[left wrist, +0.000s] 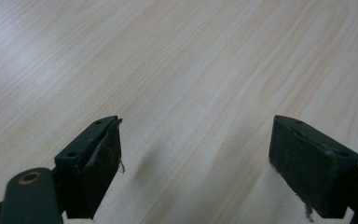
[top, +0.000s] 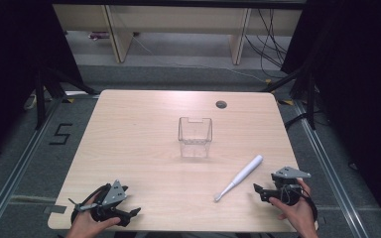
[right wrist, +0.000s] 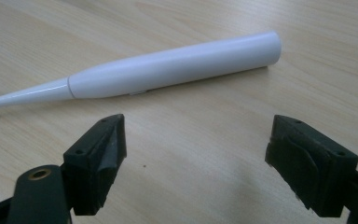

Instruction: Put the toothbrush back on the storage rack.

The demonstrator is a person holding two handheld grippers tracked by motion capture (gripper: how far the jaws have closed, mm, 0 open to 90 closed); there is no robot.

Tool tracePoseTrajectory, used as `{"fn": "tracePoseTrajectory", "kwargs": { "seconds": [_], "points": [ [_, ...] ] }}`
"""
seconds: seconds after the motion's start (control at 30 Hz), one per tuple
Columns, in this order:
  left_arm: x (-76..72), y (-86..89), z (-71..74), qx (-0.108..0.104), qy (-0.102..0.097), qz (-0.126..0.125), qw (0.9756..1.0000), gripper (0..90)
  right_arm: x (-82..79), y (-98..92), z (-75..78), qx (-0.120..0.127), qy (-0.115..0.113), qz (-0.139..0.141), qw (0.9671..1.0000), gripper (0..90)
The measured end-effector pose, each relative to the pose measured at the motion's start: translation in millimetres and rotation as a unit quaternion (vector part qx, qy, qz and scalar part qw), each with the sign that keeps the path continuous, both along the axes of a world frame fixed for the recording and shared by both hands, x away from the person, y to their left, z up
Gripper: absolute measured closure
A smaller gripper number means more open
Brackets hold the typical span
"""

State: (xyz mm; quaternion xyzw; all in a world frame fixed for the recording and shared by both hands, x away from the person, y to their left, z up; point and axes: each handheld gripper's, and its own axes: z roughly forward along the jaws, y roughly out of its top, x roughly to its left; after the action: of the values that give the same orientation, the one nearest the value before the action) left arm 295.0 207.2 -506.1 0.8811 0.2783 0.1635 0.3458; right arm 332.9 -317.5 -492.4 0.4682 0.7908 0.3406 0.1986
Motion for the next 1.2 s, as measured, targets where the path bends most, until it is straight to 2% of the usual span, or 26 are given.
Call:
{"fn": "tracePoseTrajectory", "kwargs": {
  "seconds": [0.03, 0.1, 0.13, 0.3, 0.33, 0.4, 0.43, 0.47, 0.5, 0.53, 0.57, 0.6, 0.67, 0.8, 0.83, 0.87, 0.97, 1.07, 1.1, 1.13, 1.2],
  "points": [
    [-0.1, 0.2, 0.5, 0.002, 0.002, -0.003, 1.0000, 16.4, 1.4, -1.5, -0.7, -0.002, -0.011, 0.013, 0.9998, 20.3],
    [-0.1, -0.3, 0.0, 0.002, -0.001, 0.000, 1.0000, 16.4, 0.3, -0.5, 0.2, 0.003, -0.013, 0.001, 0.9999, 20.5],
    [-0.2, -0.3, -0.1, 0.001, -0.001, 0.000, 1.0000, 16.5, -0.5, 0.5, 2.3, 0.008, -0.001, -0.003, 1.0000, 20.7],
    [-0.1, 0.0, -0.3, 0.002, -0.001, 0.000, 1.0000, 16.4, 1.9, 2.5, 2.3, 0.008, -0.009, 0.001, 0.9999, 21.9],
    [-0.1, -0.2, -0.4, 0.002, -0.001, -0.001, 1.0000, 16.4, 3.3, 2.0, 2.1, 0.001, -0.023, 0.007, 0.9997, 22.0],
    [0.1, -0.1, -0.6, 0.003, 0.001, 0.000, 1.0000, 16.4, 3.7, 6.2, 6.0, 0.009, -0.011, -0.001, 0.9999, 22.6],
    [0.2, 0.1, -0.7, 0.003, 0.001, 0.000, 1.0000, 16.4, 5.4, 7.5, 5.1, 0.017, -0.008, 0.005, 0.9998, 22.8],
    [0.2, 0.1, -0.7, 0.003, 0.001, 0.000, 1.0000, 16.4, 6.3, 7.4, 5.9, 0.002, -0.026, 0.001, 0.9997, 22.9],
    [0.2, 0.1, -0.7, 0.003, 0.001, 0.000, 1.0000, 16.4, 6.3, 7.4, 5.9, 0.002, -0.026, 0.001, 0.9997, 22.9],
    [0.1, 0.1, -0.8, 0.002, 0.001, 0.001, 1.0000, 16.4, 7.0, 10.4, 6.1, 0.015, -0.014, -0.004, 0.9998, 23.5],
    [-0.2, -0.1, -0.7, 0.001, 0.002, 0.002, 1.0000, 16.3, 6.4, 11.0, 8.7, 0.014, -0.008, -0.014, 0.9998, 23.6],
    [-0.1, -0.3, -0.6, 0.002, 0.001, 0.000, 1.0000, 16.3, 10.0, 8.6, 8.2, 0.003, -0.028, 0.002, 0.9996, 23.6],
    [0.4, -0.6, -0.5, 0.004, 0.000, 0.000, 1.0000, 16.3, 13.2, 8.0, 8.4, 0.008, -0.035, 0.006, 0.9993, 24.1],
    [1.0, 0.1, -1.1, 0.006, 0.002, -0.001, 1.0000, 16.2, 15.8, 7.8, 10.3, 0.010, -0.022, -0.007, 0.9997, 25.9],
    [0.6, -0.3, -1.7, 0.001, 0.003, 0.001, 1.0000, 16.2, 15.8, 8.7, 11.5, 0.020, -0.019, -0.015, 0.9995, 28.3],
    [0.7, -0.4, -1.7, 0.004, 0.003, 0.001, 1.0000, 16.2, 19.3, 5.1, 14.1, 0.016, -0.030, -0.012, 0.9994, 29.2],
    [0.6, -0.7, -1.3, 0.004, 0.003, -0.001, 1.0000, 16.2, 22.1, 3.9, 15.4, 0.018, -0.029, -0.015, 0.9993, 30.3],
    [1.2, 0.2, -0.9, 0.006, 0.003, -0.002, 1.0000, 16.2, 26.8, 3.6, 15.7, 0.009, -0.036, -0.015, 0.9992, 33.4],
    [0.5, -0.3, -1.6, 0.000, 0.006, 0.003, 1.0000, 16.1, 27.5, 4.4, 15.8, 0.012, -0.028, -0.015, 0.9994, 33.7],
    [1.2, 0.0, -1.2, 0.004, 0.003, 0.000, 1.0000, 16.1, 29.4, 3.8, 16.0, 0.004, -0.035, -0.011, 0.9993, 34.8],
    [0.9, -0.5, -1.2, 0.005, 0.003, -0.001, 1.0000, 16.1, 30.4, 7.4, 16.3, 0.018, -0.029, -0.021, 0.9992, 37.9]
  ]
}}
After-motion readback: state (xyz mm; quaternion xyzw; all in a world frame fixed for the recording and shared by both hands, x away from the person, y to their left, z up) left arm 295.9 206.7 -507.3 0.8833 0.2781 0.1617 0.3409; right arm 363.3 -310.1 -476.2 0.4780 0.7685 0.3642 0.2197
